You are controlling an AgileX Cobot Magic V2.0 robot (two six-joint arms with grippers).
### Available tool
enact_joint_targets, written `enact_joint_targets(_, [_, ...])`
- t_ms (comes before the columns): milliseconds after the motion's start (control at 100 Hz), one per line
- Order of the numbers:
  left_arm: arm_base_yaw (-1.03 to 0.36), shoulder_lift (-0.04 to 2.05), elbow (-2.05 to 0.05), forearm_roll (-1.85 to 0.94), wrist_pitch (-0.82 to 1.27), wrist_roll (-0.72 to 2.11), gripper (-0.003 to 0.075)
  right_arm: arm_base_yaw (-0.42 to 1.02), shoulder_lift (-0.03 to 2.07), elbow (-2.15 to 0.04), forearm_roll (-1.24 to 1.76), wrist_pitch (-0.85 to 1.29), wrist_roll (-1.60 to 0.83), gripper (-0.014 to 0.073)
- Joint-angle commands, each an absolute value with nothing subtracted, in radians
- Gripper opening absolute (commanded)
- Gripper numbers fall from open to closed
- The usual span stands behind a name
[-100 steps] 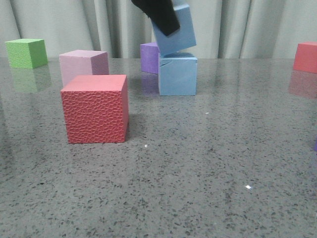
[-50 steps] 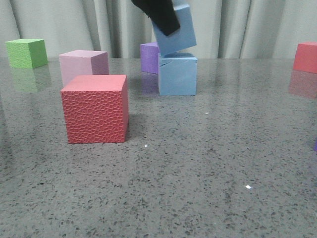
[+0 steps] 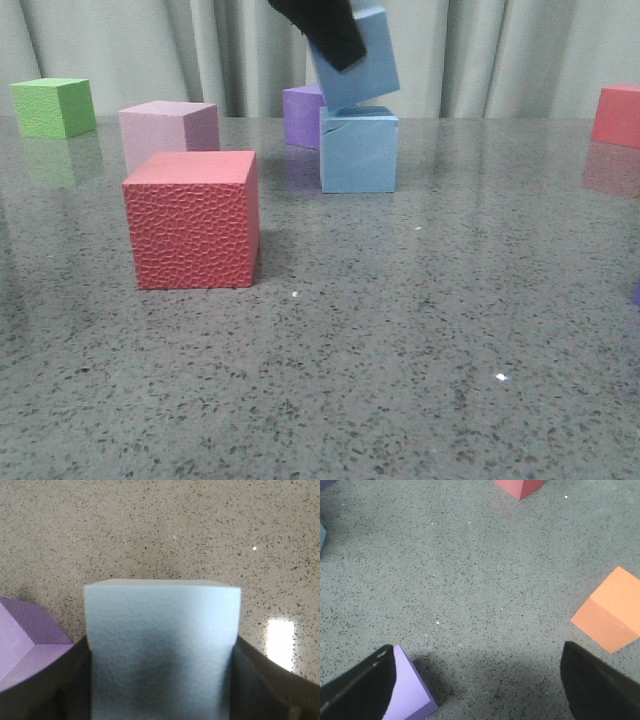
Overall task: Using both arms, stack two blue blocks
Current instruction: 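Lower the held cube onto the top of the placed light blue cube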
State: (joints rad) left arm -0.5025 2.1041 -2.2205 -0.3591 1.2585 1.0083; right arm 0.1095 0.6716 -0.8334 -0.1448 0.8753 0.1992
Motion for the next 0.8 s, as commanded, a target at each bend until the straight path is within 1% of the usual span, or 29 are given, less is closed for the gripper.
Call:
enact_joint_targets(0, [-0.509,2.044,-2.251,-0.404,1.278,0.998,0.0245,0.102,0.668,-0.857,-0.166,0.805,0.192,0.0655])
enact_joint_targets(790, [-0.509,2.044,-2.251,-0.376,1.278,0.998,0.0245,0.102,0.668,-0.857,-0.166,0.806,0.192,0.0655])
